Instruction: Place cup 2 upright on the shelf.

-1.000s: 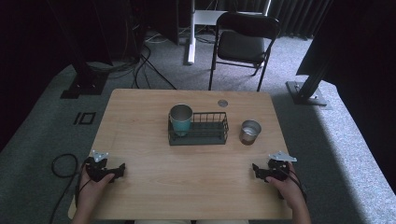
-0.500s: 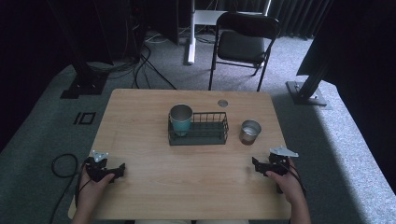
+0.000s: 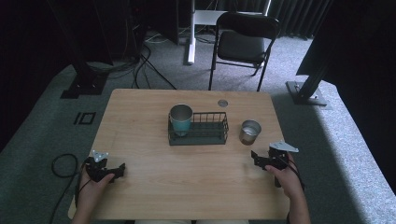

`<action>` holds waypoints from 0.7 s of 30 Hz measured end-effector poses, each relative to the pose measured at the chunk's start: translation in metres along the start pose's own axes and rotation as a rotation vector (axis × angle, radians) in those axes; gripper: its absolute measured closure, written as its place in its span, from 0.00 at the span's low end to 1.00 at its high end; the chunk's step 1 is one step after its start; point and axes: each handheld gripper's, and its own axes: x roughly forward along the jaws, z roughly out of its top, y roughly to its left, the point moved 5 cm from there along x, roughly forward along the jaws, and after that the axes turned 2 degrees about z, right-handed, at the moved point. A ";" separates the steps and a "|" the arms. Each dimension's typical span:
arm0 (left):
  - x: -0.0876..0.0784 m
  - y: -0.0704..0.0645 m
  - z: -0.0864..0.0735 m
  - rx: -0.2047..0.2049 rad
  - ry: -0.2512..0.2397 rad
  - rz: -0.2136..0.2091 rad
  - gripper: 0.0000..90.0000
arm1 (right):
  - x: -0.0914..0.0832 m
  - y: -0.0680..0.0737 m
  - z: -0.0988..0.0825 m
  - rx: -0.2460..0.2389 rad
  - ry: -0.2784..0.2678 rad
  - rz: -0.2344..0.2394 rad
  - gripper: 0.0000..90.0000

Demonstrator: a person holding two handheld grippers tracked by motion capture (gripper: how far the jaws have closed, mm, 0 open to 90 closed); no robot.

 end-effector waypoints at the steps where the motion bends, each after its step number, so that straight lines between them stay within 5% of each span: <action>1: 0.000 0.000 0.000 0.000 0.000 0.000 0.03 | 0.001 0.000 0.002 0.000 -0.005 0.000 0.13; 21: 0.000 0.000 0.000 0.001 0.000 -0.001 0.03 | 0.010 0.000 0.037 -0.012 -0.075 0.001 0.13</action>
